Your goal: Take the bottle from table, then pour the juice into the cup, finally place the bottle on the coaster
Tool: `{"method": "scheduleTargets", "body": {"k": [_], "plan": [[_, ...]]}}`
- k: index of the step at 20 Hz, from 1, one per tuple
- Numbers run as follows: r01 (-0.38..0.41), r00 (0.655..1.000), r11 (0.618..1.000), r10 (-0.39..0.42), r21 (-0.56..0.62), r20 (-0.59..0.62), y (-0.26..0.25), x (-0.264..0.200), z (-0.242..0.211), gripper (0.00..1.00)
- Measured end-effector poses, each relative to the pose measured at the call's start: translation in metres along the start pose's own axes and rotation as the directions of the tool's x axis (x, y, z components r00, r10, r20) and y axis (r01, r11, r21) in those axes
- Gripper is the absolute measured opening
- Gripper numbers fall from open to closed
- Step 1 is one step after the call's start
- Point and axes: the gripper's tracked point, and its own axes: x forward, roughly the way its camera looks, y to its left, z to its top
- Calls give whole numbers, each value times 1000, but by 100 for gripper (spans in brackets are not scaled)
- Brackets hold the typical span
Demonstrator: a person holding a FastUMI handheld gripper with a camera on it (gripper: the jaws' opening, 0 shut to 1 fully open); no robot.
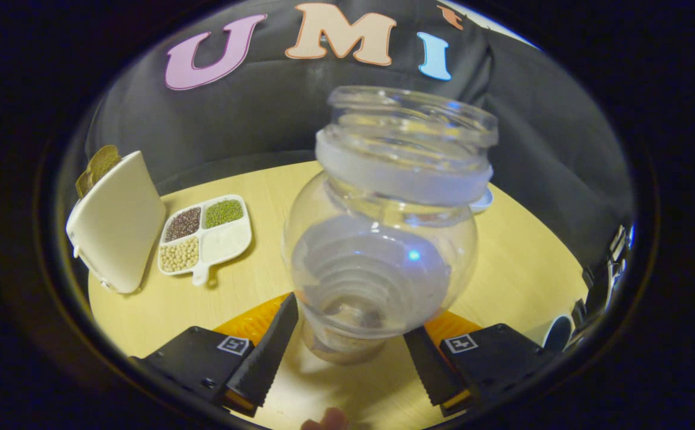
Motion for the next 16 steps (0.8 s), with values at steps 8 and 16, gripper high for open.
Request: {"method": "scheduleTargets", "body": {"k": [8,16], "plan": [[-8,1000,1000,8,-17,-9,-3,-21,-5,100],[-43,999,997,43,-56,-11,-24,-60,-5,100]]}}
